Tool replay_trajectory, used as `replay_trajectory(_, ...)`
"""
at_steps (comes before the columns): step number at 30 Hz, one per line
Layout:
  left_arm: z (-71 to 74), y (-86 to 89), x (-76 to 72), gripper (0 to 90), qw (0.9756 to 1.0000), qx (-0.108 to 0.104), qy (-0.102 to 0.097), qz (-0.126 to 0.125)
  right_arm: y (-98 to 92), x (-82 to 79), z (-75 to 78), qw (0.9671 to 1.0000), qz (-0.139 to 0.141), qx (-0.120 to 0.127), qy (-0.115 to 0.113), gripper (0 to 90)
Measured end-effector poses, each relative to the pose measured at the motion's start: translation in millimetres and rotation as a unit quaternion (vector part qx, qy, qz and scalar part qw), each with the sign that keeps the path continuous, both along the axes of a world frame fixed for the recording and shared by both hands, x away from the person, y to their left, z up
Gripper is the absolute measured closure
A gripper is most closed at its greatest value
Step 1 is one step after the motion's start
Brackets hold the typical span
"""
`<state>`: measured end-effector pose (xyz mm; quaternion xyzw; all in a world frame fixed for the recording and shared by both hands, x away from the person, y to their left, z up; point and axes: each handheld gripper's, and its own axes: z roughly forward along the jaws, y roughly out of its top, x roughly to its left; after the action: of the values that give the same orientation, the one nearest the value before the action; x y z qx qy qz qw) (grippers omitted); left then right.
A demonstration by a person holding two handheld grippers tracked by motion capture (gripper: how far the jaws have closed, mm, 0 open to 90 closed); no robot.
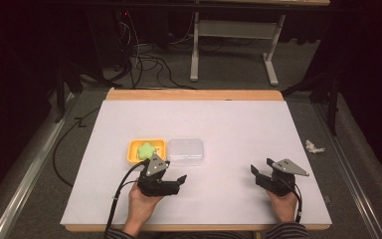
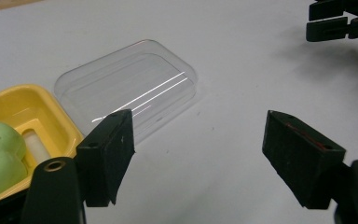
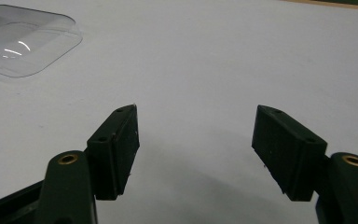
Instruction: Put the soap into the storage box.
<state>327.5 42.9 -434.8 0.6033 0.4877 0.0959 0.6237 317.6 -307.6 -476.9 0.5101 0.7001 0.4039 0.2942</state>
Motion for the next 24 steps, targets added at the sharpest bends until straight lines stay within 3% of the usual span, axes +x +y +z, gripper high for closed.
replay_trajectory(12,-11.8,-2.1,7.6,25.4,0.9999,0.006,0.009,0.013,0.3,-0.1,0.0,1.0000,0.000,0.000,0.000,32.3)
replay_trajectory(20,-21.2,-2.2,14.8,25.4,0.9992,0.032,0.004,0.022,0.6,-0.2,0.0,1.0000,0.000,0.000,0.001,32.2)
replay_trajectory(24,-22.9,-0.6,16.8,25.4,0.9992,0.028,0.006,0.027,0.4,-0.1,0.0,1.0000,0.001,0.000,-0.001,32.2)
